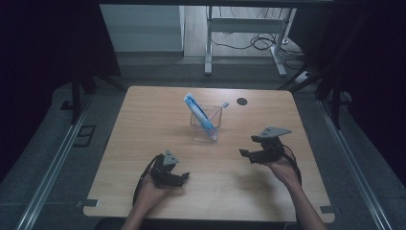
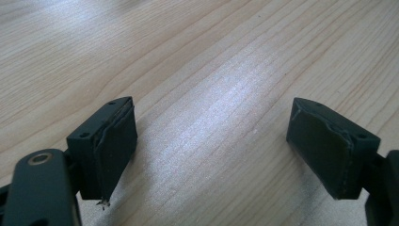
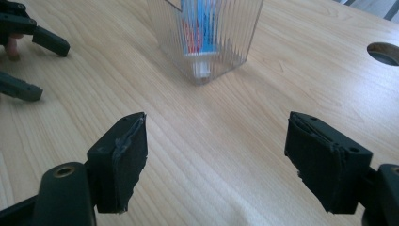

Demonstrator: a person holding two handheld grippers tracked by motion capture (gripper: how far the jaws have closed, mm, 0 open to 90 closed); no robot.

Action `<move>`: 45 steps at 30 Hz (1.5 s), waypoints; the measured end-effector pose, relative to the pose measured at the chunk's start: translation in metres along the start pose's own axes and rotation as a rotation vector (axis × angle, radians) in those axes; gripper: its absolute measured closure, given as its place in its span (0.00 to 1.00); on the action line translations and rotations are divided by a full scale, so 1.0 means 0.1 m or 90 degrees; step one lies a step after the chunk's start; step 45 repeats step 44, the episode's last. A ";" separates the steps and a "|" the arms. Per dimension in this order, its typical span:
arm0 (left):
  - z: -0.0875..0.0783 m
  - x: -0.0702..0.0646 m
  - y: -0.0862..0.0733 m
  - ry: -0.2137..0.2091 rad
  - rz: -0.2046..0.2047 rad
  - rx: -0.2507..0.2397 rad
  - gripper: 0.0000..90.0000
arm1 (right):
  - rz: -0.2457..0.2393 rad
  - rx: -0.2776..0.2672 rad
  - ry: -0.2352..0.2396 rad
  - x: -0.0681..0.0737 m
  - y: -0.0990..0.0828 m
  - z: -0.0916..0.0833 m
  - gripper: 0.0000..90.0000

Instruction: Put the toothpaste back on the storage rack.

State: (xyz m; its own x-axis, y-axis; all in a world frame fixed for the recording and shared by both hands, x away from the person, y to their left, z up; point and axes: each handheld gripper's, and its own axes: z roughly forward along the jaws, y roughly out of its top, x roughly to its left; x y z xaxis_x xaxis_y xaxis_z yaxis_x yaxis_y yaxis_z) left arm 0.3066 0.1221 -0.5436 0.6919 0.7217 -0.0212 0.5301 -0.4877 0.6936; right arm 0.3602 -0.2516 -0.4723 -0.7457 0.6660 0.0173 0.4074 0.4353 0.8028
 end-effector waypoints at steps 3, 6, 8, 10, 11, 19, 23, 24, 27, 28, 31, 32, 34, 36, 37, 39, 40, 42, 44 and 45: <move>0.00 0.00 0.00 0.000 -0.002 0.000 0.18 | -0.002 0.003 -0.004 0.01 -0.06 -0.03 0.24; 0.00 0.00 0.00 0.000 -0.002 0.000 0.18 | -0.003 0.009 -0.011 0.02 -0.12 -0.06 0.23; 0.00 0.00 0.00 0.000 -0.002 0.000 0.18 | -0.004 0.012 -0.013 0.02 -0.17 -0.09 0.23; 0.00 0.00 0.00 0.000 -0.003 0.000 0.18 | -0.003 0.014 -0.017 0.03 -0.22 -0.10 0.23; 0.00 0.00 0.00 0.000 -0.004 0.000 0.18 | -0.002 0.014 -0.019 0.03 -0.25 -0.11 0.22; 0.00 0.00 0.00 0.000 -0.004 0.000 0.19 | 0.023 0.020 -0.032 0.05 -0.53 -0.13 0.18; 0.00 0.00 0.00 0.000 -0.004 0.000 0.18 | 0.029 0.031 -0.044 0.05 -0.66 -0.12 0.17; 0.00 0.00 0.00 0.000 -0.004 0.000 0.18 | 0.030 0.034 -0.047 0.06 -0.69 -0.11 0.17; 0.00 0.00 0.00 0.000 -0.002 0.000 0.18 | 0.027 0.044 -0.054 0.06 -0.77 -0.09 0.16; 0.00 0.00 0.00 0.000 -0.002 0.000 0.18 | 0.026 0.047 -0.058 0.07 -0.79 -0.08 0.16; 0.00 0.00 0.00 0.000 -0.001 0.000 0.18 | 0.022 0.053 -0.064 0.08 -0.85 -0.04 0.15; 0.00 0.00 0.00 0.000 -0.001 0.000 0.18 | 0.019 0.059 -0.065 0.09 -0.87 -0.03 0.15; 0.00 0.00 0.00 0.000 -0.001 0.000 0.18 | 0.011 0.069 -0.069 0.10 -0.88 -0.01 0.15; 0.00 0.00 0.00 0.000 -0.001 0.000 0.18 | 0.003 0.067 -0.074 0.12 -0.88 -0.01 0.15; 0.00 0.00 0.00 0.000 -0.001 0.000 0.18 | 0.004 0.067 -0.075 0.12 -0.88 -0.01 0.15; 0.00 0.00 0.00 0.000 -0.001 0.000 0.18 | 0.009 0.068 -0.071 0.12 -0.88 -0.01 0.15; 0.00 0.00 0.00 0.000 -0.001 0.000 0.18 | 0.016 0.071 -0.066 0.12 -0.88 -0.01 0.15; 0.00 0.00 0.00 0.000 -0.001 0.000 0.18 | 0.032 0.076 -0.054 0.10 -0.89 -0.01 0.15; 0.00 0.00 0.00 0.000 -0.001 0.000 0.18 | 0.031 0.077 -0.054 0.11 -0.89 -0.01 0.14; 0.00 0.00 0.00 0.000 -0.001 0.000 0.18 | 0.031 0.077 -0.054 0.11 -0.89 -0.01 0.14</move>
